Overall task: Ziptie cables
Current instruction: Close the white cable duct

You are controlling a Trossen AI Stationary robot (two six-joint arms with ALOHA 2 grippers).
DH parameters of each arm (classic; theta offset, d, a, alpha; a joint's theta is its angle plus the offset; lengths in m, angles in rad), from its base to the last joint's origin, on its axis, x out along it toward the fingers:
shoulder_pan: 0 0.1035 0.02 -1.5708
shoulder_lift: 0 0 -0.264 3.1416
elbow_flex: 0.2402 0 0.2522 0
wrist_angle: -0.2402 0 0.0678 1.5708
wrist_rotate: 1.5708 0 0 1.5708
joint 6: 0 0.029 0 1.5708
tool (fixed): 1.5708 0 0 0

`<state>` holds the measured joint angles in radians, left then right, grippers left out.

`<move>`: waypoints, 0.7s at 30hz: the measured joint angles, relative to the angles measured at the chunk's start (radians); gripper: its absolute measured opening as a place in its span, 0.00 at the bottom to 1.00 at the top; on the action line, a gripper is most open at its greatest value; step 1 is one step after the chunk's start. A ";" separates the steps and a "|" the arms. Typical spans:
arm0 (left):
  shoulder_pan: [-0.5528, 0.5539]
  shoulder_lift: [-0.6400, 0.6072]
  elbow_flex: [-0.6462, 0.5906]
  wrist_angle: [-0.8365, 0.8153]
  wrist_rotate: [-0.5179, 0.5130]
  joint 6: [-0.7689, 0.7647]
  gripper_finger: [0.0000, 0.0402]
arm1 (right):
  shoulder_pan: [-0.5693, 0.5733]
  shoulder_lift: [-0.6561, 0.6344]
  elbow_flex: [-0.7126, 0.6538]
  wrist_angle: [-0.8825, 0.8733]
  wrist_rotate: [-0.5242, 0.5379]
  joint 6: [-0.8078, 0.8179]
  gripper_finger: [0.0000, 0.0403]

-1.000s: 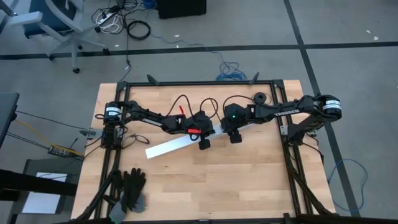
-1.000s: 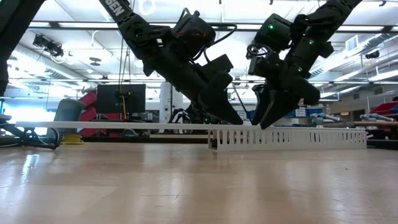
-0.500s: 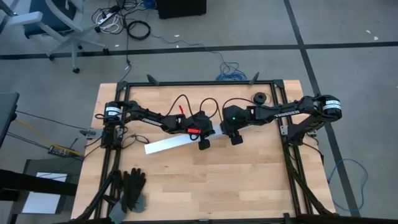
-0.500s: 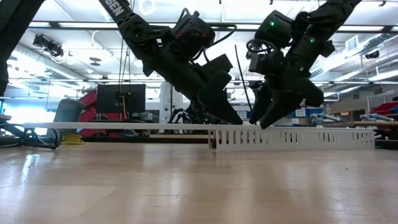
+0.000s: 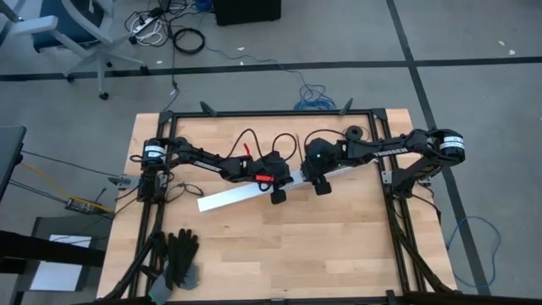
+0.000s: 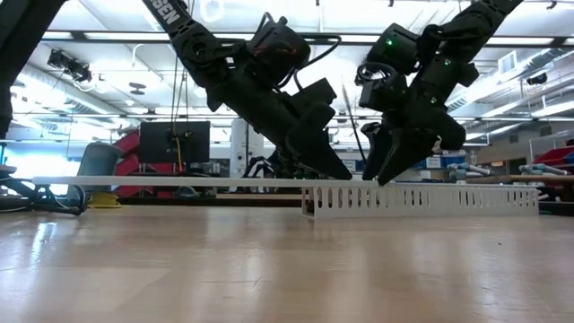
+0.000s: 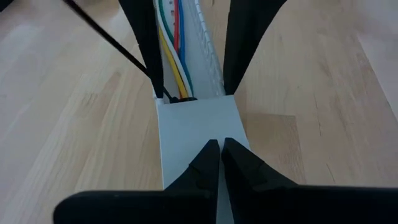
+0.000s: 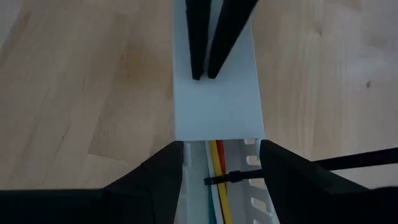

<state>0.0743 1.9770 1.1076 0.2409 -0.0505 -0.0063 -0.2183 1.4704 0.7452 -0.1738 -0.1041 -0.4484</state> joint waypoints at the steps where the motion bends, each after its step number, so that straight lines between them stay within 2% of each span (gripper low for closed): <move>1: 0.002 0.000 0.000 0.000 0.001 0.000 0.00 | -0.004 0.000 0.000 0.000 -0.007 0.009 0.48; 21: 0.006 0.002 0.000 0.027 0.022 0.020 0.00 | -0.064 0.000 0.001 -0.014 -0.113 0.047 0.43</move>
<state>0.0807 1.9789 1.1076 0.2680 -0.0284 0.0133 -0.2826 1.4704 0.7464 -0.1881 -0.2173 -0.4017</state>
